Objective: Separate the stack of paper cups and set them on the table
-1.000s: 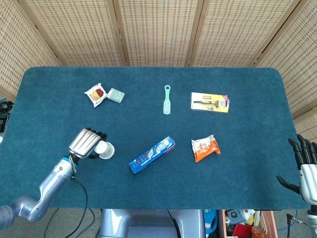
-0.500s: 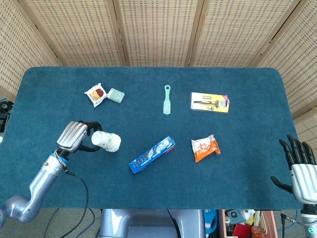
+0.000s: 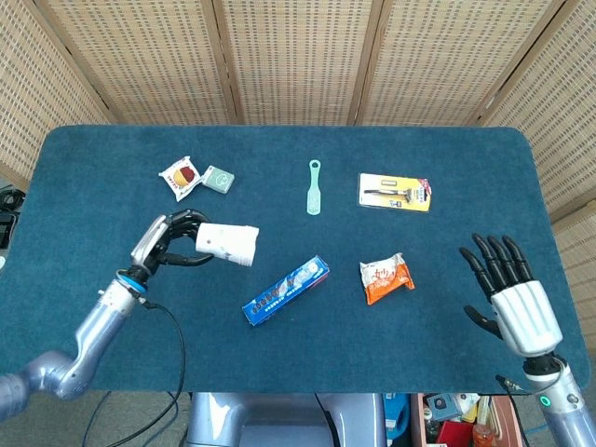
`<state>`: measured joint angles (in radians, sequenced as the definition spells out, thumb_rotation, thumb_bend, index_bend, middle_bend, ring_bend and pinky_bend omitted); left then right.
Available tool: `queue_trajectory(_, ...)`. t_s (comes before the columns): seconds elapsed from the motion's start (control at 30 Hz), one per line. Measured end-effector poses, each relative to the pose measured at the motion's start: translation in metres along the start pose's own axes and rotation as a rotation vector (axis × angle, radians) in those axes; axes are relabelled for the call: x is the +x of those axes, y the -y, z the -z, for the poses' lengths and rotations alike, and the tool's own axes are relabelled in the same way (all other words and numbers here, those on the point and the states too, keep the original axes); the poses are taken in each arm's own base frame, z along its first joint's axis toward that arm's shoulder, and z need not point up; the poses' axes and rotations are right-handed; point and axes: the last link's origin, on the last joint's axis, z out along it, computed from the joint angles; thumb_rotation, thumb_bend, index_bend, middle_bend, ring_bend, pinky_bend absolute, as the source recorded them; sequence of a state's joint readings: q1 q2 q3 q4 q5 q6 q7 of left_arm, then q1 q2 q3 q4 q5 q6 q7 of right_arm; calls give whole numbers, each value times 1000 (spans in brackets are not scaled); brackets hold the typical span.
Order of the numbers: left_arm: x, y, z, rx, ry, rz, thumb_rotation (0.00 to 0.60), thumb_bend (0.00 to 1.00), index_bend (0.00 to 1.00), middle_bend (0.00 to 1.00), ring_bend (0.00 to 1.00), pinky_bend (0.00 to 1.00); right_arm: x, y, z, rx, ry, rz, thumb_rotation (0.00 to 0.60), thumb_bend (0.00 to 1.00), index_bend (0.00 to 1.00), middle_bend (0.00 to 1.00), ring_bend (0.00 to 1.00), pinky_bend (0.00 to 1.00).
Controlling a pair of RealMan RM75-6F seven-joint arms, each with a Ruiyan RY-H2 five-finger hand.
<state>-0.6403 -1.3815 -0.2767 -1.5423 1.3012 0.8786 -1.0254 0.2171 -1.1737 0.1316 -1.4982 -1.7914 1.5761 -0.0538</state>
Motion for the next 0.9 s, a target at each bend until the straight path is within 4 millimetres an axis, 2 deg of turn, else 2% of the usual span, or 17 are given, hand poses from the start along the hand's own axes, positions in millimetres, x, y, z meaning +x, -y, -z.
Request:
queue_trajectory(0.2, -44, -6, -40, 56, 114, 143, 600, 187, 516, 536, 570, 497, 2, 4, -31, 97, 2, -25, 600, 0, 184, 32, 0, 0)
queue_trajectory(0.4, -71, -17, -68, 57, 176, 178, 600, 217, 516, 536, 570, 497, 8, 9, -55, 166, -2, -56, 600, 0, 267, 72, 0, 0)
queue_trajectory(0.73, -113, -26, -91, 66, 255, 174, 600, 225, 515, 536, 570, 497, 17, 32, -105, 353, -49, -59, 600, 147, 439, 171, 0, 20)
queue_trajectory(0.9, -127, -24, -93, 72, 268, 181, 600, 226, 516, 536, 570, 497, 11, 51, -132, 446, -81, -69, 600, 176, 468, 193, 8, 38)
